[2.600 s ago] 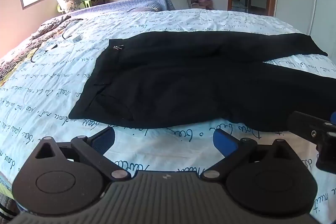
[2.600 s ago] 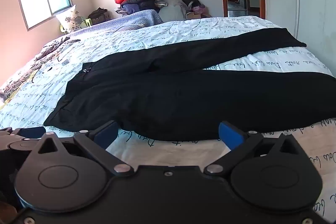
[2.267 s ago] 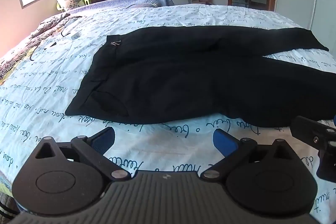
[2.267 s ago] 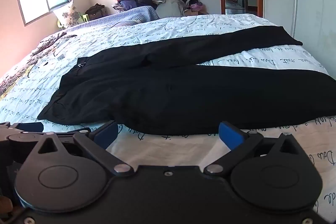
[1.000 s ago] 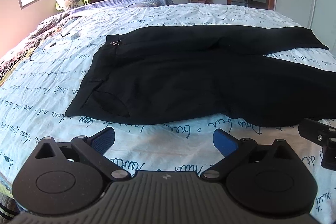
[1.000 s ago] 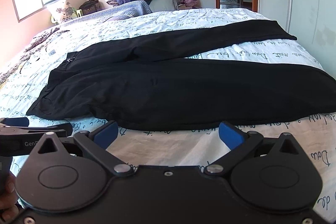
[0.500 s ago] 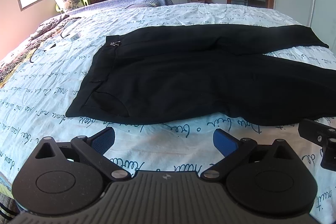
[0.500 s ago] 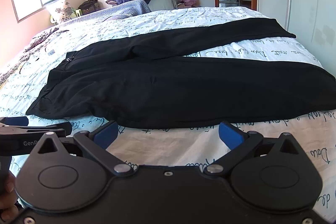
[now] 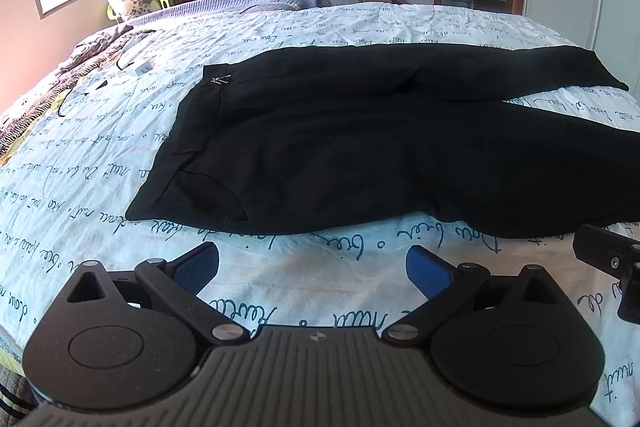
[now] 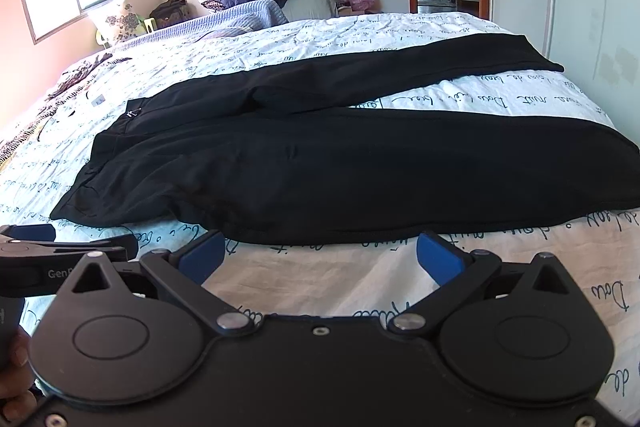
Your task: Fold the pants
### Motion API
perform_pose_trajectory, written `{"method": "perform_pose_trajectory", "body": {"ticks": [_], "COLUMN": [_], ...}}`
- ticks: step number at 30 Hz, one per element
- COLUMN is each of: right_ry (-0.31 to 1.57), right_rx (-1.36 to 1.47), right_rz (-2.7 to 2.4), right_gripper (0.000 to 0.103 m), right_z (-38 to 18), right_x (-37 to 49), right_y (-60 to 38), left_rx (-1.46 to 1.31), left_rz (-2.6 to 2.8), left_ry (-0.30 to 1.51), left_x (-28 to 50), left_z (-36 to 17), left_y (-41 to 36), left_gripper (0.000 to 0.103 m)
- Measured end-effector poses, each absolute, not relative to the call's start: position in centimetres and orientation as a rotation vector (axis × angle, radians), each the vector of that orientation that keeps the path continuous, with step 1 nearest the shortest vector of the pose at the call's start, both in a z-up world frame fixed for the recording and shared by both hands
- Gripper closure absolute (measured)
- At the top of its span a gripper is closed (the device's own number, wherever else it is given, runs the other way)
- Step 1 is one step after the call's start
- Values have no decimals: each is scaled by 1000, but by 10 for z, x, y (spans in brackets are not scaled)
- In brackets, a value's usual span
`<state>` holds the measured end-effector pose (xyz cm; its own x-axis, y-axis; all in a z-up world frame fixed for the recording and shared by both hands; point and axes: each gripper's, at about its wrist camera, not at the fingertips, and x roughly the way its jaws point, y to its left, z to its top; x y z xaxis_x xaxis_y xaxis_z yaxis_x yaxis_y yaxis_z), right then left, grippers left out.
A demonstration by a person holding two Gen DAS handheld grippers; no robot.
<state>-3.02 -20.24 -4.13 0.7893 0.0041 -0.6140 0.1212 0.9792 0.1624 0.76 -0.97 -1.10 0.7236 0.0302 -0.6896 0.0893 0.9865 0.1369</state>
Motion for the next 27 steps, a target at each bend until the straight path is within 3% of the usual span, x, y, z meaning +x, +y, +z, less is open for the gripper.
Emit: {"method": "perform_pose_trajectory", "body": {"ticks": [20,27], "right_ry": [605,535], "right_rx": [196,-18], "right_rz": [-24,125], "right_gripper": [0,0], "right_z": [-28,-14], "right_x": [-8,24], "right_y": [-212,-197], "left_rx": [139,128], "left_rz": [-17,-4], "left_ry": [778,788], "left_x": [31,48], "left_z": [-12,-14], "left_y": [2,14], "left_gripper": [1,1]}}
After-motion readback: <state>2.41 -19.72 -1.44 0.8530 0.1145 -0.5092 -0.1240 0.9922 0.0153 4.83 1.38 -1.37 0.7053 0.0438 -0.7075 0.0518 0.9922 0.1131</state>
